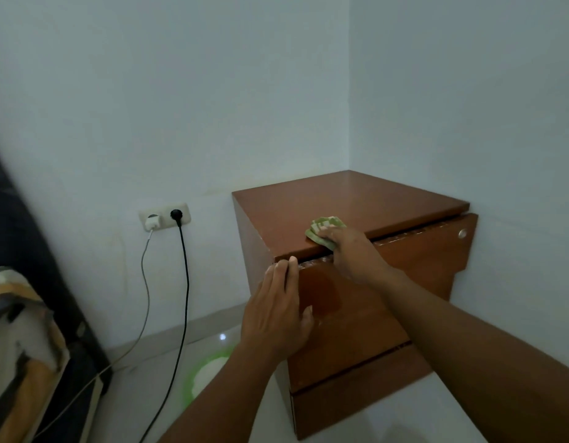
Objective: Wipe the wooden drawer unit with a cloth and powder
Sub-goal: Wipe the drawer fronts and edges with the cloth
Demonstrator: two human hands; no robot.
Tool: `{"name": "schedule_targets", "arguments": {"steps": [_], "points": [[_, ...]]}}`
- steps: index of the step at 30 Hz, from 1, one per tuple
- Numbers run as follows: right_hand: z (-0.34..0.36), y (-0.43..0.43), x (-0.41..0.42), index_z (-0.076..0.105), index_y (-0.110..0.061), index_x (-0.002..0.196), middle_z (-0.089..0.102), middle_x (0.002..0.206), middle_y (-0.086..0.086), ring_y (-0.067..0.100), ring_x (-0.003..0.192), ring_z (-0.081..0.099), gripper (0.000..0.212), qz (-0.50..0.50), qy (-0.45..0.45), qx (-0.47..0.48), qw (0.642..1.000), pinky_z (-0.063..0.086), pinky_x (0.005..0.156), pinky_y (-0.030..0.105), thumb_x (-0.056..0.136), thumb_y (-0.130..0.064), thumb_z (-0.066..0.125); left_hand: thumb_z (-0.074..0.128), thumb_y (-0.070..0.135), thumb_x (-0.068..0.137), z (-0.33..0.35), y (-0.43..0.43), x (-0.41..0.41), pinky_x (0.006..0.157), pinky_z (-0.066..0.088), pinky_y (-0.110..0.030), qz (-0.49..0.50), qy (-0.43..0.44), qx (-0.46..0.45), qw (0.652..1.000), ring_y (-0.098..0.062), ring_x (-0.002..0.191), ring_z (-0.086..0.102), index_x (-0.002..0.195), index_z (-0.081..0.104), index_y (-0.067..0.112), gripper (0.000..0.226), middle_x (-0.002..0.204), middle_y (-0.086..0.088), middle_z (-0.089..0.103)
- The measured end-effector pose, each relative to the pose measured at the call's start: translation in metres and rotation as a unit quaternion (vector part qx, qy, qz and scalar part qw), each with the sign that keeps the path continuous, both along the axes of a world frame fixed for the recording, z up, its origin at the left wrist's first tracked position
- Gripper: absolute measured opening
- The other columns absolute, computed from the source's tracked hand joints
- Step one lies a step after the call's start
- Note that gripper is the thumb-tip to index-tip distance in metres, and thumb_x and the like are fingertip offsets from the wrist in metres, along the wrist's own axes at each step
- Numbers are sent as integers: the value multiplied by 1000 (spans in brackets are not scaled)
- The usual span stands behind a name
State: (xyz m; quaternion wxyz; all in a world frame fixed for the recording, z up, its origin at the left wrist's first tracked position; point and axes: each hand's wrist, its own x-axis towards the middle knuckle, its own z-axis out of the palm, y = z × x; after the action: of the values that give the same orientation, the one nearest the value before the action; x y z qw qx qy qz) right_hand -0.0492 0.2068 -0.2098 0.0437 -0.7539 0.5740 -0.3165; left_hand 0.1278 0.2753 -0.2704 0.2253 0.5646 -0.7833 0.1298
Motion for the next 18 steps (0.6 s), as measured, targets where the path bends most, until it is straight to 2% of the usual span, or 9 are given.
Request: {"name": "schedule_targets", "arguments": {"steps": [4,7,11,18], "points": [[-1,0,-2,56,-17,138,53,143,10,28,132,46,49,6,-4,-2,1000,37,114,42,92,0,52,42,55,93,-2,2,-6,119,28,-42,11,34,31,999,-24,151,11,157,-8,15,90,165,-7,8],[-3,1,-2,55,-18,137,54,141,7,25,131,47,48,8,-1,-11,1000,37,114,41,93,-2,54,44,53,93,-2,3,-14,119,27,-42,19,49,35,998,-27,150,13,156,-4,13,89,163,-9,12],[-3,2,-3,56,-17,137,55,141,7,24,130,47,47,11,-6,-18,1000,37,114,40,93,-1,54,43,56,89,5,-1,-20,110,37,-39,40,36,25,998,-25,132,30,156,4,8,91,146,-9,29],[-4,4,-15,56,-15,137,52,144,8,25,136,43,47,30,-12,-23,999,32,118,41,92,-1,54,40,52,81,14,-5,-23,104,38,-36,61,-13,16,998,-25,118,31,153,12,2,92,132,-9,29]]}}
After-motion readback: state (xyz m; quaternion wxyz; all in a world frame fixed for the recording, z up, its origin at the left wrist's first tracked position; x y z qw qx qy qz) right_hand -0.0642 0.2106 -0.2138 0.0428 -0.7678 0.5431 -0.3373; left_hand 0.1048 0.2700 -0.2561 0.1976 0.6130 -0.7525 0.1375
